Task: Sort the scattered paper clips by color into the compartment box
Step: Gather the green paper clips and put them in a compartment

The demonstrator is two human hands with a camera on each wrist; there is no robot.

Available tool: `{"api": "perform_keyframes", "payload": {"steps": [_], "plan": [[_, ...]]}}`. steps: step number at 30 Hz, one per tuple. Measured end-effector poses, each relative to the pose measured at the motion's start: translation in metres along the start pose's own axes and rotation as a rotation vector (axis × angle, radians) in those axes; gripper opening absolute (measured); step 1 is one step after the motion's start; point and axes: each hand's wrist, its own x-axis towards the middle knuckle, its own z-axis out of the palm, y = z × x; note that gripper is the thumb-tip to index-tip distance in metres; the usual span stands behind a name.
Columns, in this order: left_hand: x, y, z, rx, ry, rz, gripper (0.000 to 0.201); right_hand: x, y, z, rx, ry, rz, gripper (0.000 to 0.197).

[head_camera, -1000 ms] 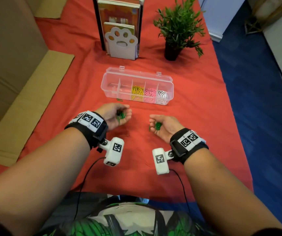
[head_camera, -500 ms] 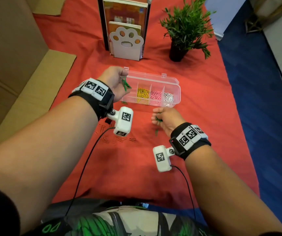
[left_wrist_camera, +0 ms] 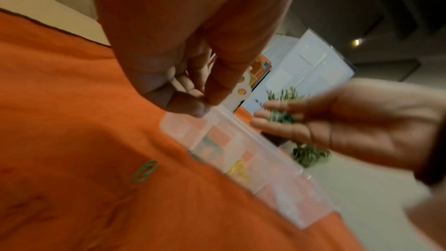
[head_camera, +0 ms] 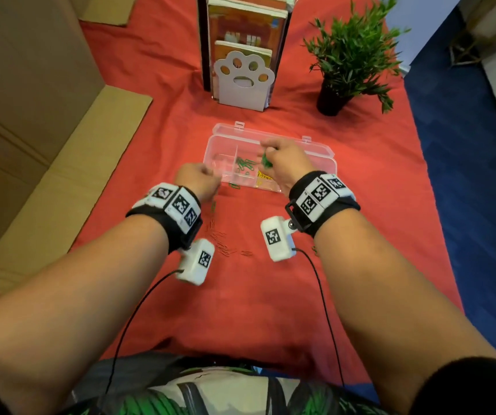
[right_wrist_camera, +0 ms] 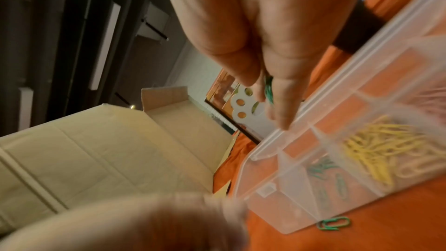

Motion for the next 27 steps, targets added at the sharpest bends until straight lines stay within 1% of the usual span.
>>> {"api": "perform_keyframes", "payload": {"steps": [2,4,5,7,9,10,12,13,14,16,18,21,25,27], "plan": [[-0.005,-0.018,-0.002,0.157,-0.012,-0.002,0.009,0.004,-0.011,0.006,-0.128,-0.055,-0.012,0.04],[-0.011,-0.029,-0.002,0.361,0.003,0.055,0.013,0.005,-0.016,0.006,-0.262,-0.057,-0.022,0.045],[-0.013,-0.032,-0.001,0.44,0.025,0.093,0.015,0.004,-0.017,0.004,-0.306,-0.027,-0.04,0.046],[-0.013,-0.035,0.0,0.53,0.044,0.158,0.017,-0.002,-0.011,-0.002,-0.313,0.065,-0.055,0.038],[-0.011,-0.035,0.003,0.596,0.034,0.19,0.02,-0.01,0.001,-0.01,-0.346,0.114,-0.063,0.021],[-0.009,-0.034,0.003,0.622,0.031,0.202,0.021,-0.015,0.009,-0.016,-0.435,0.11,-0.068,0.019],[-0.006,-0.031,0.005,0.67,0.034,0.213,0.021,-0.031,0.027,-0.027,-0.743,0.068,-0.053,0.023],[-0.006,-0.029,0.007,0.698,0.032,0.218,0.022,-0.038,0.037,-0.031,-0.896,0.053,-0.033,0.02],[-0.005,-0.028,0.008,0.729,0.022,0.227,0.022,-0.044,0.048,-0.035,-1.002,0.039,-0.023,0.02],[-0.004,-0.026,0.011,0.774,0.01,0.226,0.024,-0.053,0.066,-0.036,-1.112,0.005,0.032,0.03],[-0.004,-0.026,0.013,0.79,0.004,0.227,0.026,-0.06,0.078,-0.034,-1.16,-0.002,0.059,0.035],[-0.008,-0.025,0.018,0.754,0.006,0.252,0.027,-0.064,0.096,-0.028,-1.235,0.018,0.01,0.033],[-0.017,-0.018,0.027,0.578,0.06,0.365,0.021,-0.068,0.11,-0.026,-1.27,0.024,0.076,0.032],[-0.021,-0.015,0.031,0.51,0.063,0.404,0.019,-0.071,0.113,-0.028,-1.283,0.01,0.059,0.033]]}}
